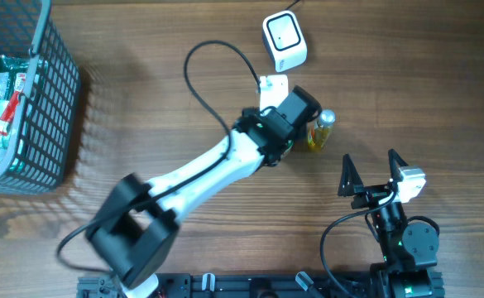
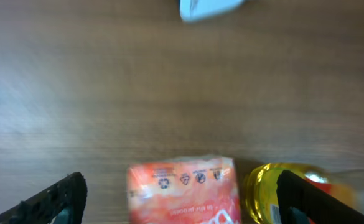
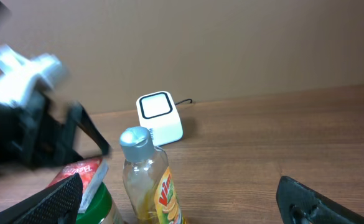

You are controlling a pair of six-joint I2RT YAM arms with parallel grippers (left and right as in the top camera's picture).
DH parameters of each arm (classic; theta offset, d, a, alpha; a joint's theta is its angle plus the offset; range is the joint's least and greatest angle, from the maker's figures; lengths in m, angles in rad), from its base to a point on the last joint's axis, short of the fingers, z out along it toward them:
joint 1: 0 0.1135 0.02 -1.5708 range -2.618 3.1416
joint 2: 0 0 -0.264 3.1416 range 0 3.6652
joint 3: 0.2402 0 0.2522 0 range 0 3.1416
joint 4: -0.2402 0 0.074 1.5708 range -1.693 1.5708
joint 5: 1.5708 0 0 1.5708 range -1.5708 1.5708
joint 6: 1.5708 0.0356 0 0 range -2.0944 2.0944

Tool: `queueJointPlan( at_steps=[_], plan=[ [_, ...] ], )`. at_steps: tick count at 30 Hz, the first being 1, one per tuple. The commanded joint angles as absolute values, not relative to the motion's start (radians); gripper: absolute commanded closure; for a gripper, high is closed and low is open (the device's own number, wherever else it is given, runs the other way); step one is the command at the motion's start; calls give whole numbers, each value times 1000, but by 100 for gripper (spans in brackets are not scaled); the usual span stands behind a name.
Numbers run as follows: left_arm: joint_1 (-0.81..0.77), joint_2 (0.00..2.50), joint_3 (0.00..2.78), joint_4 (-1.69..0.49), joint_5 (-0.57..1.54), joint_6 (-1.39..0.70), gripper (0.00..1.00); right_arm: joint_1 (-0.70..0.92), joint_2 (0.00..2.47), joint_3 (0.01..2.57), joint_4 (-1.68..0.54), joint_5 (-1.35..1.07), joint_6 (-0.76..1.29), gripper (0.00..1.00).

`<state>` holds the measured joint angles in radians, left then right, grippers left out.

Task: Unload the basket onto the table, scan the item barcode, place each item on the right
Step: 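Carry the orange pack with the left gripper and set it beside the bottle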

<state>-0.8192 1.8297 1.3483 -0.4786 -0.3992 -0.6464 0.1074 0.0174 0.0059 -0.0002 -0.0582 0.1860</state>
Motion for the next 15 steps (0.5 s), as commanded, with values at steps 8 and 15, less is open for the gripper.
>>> queueJointPlan(
  at_steps=[8,15],
  plan=[
    [-413,1309,1473,-533,-566,-19,0,102,11,5,2,-46,186,0],
    [119,1143,1570,-456,-419,315,0,102,11,5,2,-46,186,0]
  ],
)
